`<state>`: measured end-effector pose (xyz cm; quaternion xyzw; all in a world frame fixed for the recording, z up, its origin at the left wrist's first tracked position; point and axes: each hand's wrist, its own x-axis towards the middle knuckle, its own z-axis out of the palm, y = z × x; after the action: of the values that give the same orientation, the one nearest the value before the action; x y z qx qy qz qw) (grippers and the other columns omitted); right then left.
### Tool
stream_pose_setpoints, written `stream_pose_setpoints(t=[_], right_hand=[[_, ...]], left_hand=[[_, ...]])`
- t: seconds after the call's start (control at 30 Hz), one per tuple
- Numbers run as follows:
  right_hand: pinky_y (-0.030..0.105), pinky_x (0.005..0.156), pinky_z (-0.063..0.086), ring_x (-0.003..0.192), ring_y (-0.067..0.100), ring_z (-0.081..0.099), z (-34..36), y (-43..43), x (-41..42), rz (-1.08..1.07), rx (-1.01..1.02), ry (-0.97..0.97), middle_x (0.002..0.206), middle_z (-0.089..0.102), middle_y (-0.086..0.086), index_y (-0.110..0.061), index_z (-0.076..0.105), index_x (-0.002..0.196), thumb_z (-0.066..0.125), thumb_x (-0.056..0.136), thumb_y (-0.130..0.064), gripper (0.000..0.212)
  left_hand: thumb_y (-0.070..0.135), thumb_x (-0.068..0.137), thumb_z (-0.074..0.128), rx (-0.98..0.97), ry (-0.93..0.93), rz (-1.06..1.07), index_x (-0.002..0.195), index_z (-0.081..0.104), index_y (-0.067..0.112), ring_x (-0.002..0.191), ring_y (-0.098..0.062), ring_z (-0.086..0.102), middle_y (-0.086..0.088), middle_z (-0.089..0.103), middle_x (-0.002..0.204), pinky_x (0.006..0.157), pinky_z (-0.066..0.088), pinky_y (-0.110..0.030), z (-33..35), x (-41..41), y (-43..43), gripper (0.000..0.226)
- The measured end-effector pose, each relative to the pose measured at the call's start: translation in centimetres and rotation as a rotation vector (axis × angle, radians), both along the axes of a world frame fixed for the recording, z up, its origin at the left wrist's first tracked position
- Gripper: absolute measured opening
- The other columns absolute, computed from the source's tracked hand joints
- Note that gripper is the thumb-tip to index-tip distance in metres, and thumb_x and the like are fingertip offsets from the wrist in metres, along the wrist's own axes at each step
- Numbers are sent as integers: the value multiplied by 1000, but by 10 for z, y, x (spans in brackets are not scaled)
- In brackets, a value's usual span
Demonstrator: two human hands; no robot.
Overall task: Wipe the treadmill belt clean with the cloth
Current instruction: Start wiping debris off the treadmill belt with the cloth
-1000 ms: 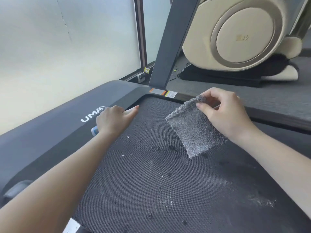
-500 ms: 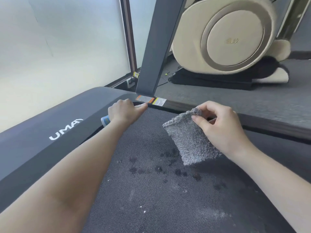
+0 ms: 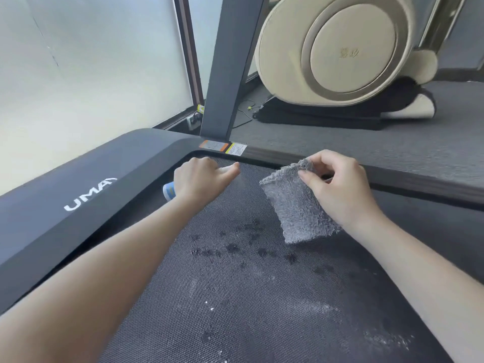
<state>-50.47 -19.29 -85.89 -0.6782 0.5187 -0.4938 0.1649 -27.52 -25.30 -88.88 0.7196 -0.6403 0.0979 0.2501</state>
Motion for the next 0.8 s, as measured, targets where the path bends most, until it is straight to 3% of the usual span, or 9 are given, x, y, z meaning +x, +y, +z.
stream_pose_setpoints(t=[0.13, 0.33, 0.5, 0.6, 0.8], right_hand=[[18, 64, 42, 67, 14, 56, 5, 10, -2, -5, -9, 13, 66, 60, -7, -15, 65, 79, 67, 81, -14, 3], [12, 59, 39, 62, 7, 52, 17, 29, -9, 8, -34, 15, 65, 59, -8, -12, 65, 79, 66, 82, -14, 4], [8, 58, 36, 60, 4, 49, 20, 49, -20, -5, -50, 24, 64, 56, -12, -13, 64, 79, 66, 82, -14, 3], [10, 59, 38, 63, 8, 52, 21, 61, -24, -4, -58, 30, 66, 58, -11, -16, 63, 79, 66, 82, -13, 5], [21, 65, 42, 70, 12, 56, 27, 82, -26, 38, -44, 25, 71, 61, -8, -17, 64, 81, 66, 82, -16, 2]], left_hand=[[72, 65, 23, -92, 32, -81, 46, 35, 14, 60, -30, 49, -1, 41, 47, 56, 30, -30, 4, -1, 33, 62], [74, 78, 40, 60, 38, -96, 50, 45, 11, 64, -28, 57, -4, 55, 54, 61, 43, -31, 16, 3, 63, 69], [67, 72, 38, -20, 66, -88, 45, 34, 11, 52, -26, 48, -1, 38, 42, 55, 37, -30, 19, 9, 117, 63], [68, 71, 34, -28, 31, -168, 45, 28, 13, 46, -21, 40, 0, 31, 40, 51, 35, -28, 14, 21, 151, 61], [79, 75, 33, 206, -40, -87, 51, 34, 12, 47, -16, 47, 1, 40, 44, 48, 33, -27, 10, 43, 204, 71]])
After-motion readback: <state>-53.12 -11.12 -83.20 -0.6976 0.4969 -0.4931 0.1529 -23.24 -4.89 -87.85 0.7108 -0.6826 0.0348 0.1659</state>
